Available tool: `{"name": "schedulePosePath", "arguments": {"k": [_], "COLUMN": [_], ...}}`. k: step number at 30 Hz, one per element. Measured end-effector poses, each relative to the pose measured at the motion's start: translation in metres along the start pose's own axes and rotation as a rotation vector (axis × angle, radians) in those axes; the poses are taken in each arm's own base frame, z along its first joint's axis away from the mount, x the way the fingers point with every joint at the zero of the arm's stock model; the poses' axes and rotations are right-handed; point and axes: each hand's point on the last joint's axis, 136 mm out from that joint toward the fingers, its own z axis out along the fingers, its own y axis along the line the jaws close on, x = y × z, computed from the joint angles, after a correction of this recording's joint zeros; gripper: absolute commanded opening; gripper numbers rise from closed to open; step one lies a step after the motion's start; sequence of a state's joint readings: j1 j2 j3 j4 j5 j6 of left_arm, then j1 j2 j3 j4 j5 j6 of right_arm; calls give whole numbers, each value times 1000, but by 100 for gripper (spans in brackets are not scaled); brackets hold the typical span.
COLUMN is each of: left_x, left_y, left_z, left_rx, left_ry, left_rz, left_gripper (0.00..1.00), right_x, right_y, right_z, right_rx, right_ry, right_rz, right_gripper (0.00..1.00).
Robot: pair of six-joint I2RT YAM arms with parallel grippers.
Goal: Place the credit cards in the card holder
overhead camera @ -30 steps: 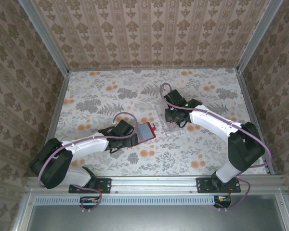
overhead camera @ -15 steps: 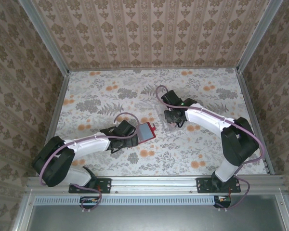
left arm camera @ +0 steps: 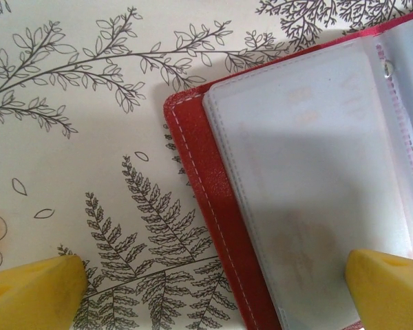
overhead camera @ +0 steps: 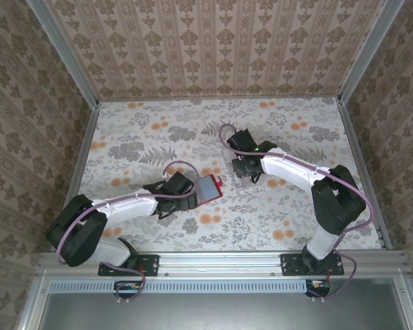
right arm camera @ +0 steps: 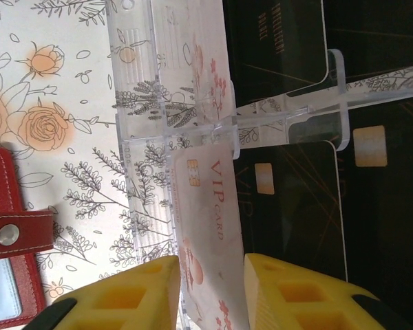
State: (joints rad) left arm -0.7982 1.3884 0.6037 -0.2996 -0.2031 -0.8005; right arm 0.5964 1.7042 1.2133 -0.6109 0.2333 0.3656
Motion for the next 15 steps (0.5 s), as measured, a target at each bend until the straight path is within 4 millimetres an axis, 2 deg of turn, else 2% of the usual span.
{"name": "schedulePosePath", "arguments": {"k": [5,9,15], "left_x": [0,0,0], "left_y": [0,0,0], "left_z": [0,0,0], "left_rx": [-1,-2,-1], "left_ry": [-2,-2,-3], "left_rz": [0,0,0], "left_gripper": [100,100,100], "right_x": [0,-1,0], "right_y": [0,1,2], "right_z": [0,0,-1], "right_rx": [0,-1,1], "right_ry": [0,0,0], "right_rz": [0,-1,-7], "right_gripper": [27,33,34]}}
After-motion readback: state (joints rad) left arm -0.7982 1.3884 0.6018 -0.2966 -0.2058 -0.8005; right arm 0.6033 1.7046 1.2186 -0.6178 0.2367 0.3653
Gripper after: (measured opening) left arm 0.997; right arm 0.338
